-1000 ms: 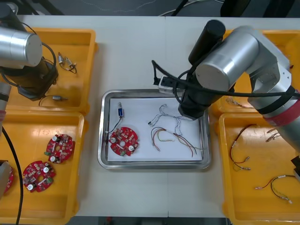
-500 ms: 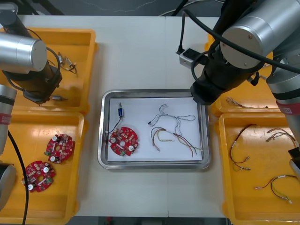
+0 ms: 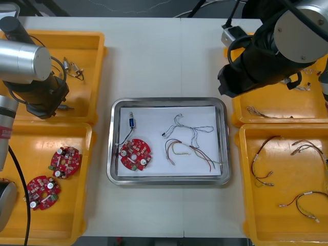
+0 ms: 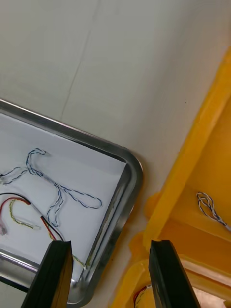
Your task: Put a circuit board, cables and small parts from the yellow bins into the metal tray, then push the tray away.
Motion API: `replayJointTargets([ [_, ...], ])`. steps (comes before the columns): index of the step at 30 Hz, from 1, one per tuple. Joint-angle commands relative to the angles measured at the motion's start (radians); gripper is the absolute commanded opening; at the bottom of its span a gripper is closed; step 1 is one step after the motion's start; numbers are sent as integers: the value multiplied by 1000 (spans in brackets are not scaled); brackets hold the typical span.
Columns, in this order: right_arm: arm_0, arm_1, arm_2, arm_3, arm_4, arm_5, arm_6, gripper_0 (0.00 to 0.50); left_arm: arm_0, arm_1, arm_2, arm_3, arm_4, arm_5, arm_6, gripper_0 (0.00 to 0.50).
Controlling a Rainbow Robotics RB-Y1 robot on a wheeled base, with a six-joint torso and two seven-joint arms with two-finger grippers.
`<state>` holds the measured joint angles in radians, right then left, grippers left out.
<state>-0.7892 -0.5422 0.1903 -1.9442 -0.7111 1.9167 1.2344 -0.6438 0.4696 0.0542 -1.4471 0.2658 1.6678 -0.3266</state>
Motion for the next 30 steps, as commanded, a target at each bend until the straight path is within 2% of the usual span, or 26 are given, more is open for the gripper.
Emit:
replayJointTargets([
  [1,33,-82,-57,-61,-25,3,-62,462,3,-5,18,-9,7,9,-32,477],
  [9,122,-177,-137,-124,-62,3,-81,465,0,-5,18,-9,10,0,-37,470],
  [18,220,-220,-307,-139,-166,3,-82,463,-7,-5,18,-9,27,-46,-39,465],
  [23,248,-236,-344,-142,-159,3,-85,463,-7,-3,18,-9,38,-65,-40,465],
  [30,265,-265,-351,-140,-110,3,-89,464,-7,-2,-2,22,39,-65,-34,461],
])
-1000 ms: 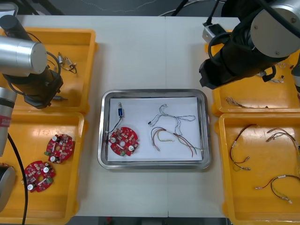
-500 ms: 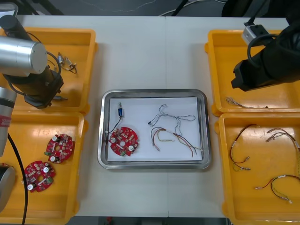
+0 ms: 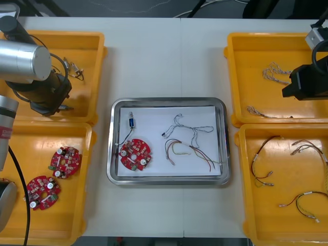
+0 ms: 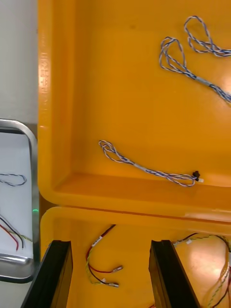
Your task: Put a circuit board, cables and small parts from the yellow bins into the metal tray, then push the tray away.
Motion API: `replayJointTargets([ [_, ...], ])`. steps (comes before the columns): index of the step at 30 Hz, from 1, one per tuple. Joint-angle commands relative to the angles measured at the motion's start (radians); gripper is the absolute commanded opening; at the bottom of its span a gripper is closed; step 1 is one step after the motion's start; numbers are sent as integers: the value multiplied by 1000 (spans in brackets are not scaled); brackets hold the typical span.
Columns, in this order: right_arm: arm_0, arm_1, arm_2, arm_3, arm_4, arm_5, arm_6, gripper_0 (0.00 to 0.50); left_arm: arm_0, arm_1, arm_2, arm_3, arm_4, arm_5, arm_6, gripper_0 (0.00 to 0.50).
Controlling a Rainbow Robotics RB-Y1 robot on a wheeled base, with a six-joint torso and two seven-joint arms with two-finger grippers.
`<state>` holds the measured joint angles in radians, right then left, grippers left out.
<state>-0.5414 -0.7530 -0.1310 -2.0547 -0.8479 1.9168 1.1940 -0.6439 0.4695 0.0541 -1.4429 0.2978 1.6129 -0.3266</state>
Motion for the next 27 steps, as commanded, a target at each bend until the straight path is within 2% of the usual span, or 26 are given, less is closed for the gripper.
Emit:
replayJointTargets([
  [1,20,-57,-35,-25,29,3,-47,463,-7,-2,-2,27,6,-11,-35,456],
  [9,18,-77,-48,51,20,3,-37,465,-7,1,-16,42,1,-11,-29,454],
  [12,18,-86,-53,59,26,3,-39,463,-8,3,-16,42,1,-11,-29,423],
  [15,18,-89,-68,88,26,3,-37,463,-10,5,-16,44,4,-10,-29,242],
  [18,20,-91,-73,111,20,3,-36,464,-11,8,-16,42,11,-10,-28,123],
  [19,21,-91,-71,114,18,3,-37,464,-11,6,-16,42,11,-10,-28,97],
  [21,35,-91,-73,119,15,3,-45,463,-11,9,-17,42,15,-10,-26,0],
  [27,89,-92,-96,119,6,3,-50,465,-14,12,-16,42,18,-10,-26,0],
])
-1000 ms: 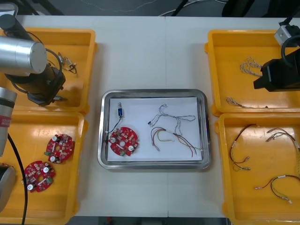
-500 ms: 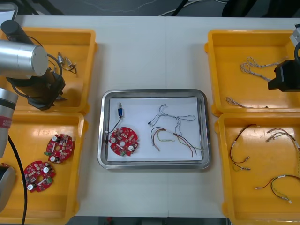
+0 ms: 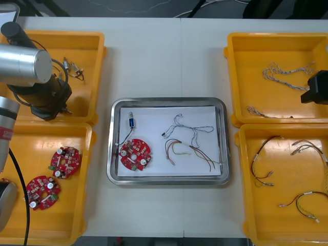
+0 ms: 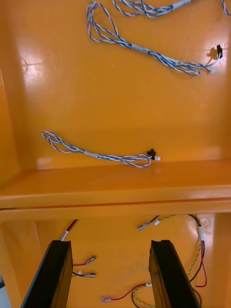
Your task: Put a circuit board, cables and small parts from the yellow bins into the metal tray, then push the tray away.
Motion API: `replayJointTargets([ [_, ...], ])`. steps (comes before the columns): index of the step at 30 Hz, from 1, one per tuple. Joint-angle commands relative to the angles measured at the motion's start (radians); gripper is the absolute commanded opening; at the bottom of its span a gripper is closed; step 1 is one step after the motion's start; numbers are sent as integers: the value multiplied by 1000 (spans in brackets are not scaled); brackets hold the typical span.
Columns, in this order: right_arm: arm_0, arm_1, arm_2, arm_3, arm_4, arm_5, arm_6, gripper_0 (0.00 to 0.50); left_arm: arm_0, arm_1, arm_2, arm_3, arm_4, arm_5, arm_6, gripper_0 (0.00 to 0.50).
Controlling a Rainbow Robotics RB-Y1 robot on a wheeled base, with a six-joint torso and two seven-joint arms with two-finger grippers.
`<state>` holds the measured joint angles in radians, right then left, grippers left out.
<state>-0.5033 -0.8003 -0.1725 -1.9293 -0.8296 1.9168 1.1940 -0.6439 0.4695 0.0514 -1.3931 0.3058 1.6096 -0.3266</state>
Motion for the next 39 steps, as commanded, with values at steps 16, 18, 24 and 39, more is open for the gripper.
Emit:
replayJointTargets([
  [16,209,-43,-139,-88,-34,3,-54,464,-92,41,7,-18,24,115,-39,0],
  [18,220,-43,-144,-100,-36,3,-56,464,-102,49,8,-26,27,128,-40,0],
  [24,236,-43,-148,-117,-42,3,-60,465,-135,72,10,-61,45,185,-46,0],
  [39,250,-43,-150,-142,-54,3,-73,464,-161,163,13,-300,187,310,-114,0],
])
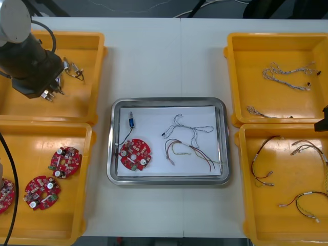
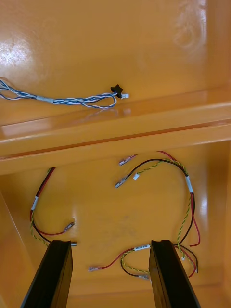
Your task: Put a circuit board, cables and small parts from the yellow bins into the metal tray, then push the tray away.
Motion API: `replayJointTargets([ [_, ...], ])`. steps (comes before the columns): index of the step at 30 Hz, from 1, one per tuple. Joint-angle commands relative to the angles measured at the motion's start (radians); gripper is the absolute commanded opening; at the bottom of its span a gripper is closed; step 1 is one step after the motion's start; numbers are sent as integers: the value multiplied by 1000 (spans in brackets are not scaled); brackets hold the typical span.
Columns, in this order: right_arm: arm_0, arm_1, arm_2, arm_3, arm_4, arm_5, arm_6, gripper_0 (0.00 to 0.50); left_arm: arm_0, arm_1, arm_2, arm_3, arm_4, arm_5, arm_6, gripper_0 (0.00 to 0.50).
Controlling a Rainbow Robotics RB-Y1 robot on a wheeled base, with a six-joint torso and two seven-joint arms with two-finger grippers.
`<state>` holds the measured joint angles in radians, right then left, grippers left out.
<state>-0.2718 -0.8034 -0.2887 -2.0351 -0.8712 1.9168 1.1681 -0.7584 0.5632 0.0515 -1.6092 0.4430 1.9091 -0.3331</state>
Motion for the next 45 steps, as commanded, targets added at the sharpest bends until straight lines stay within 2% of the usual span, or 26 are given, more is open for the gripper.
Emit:
replayJointTargets([
  [1,17,-40,-35,-37,-14,3,-47,463,-45,73,13,-103,65,11,-110,0],
  [8,19,-40,-36,-37,-19,3,-48,463,-25,84,13,-207,126,11,-199,0],
  [14,19,-40,-38,-36,-19,3,-50,463,14,84,13,-275,148,11,-302,0],
  [18,20,-40,-38,-36,-15,3,-48,465,30,84,11,-299,163,11,-363,0],
  [20,20,-40,-38,-36,-17,3,-50,500,36,84,11,-308,180,11,-405,0],
  [28,22,-40,-41,-36,-19,3,-50,500,57,84,7,-340,229,11,-555,0],
  [36,22,-42,-44,-36,-23,3,-50,500,70,84,-84,-386,238,11,-698,0],
  [45,22,-40,-46,-36,-23,3,-48,500,76,37,-182,-419,247,11,-702,0],
])
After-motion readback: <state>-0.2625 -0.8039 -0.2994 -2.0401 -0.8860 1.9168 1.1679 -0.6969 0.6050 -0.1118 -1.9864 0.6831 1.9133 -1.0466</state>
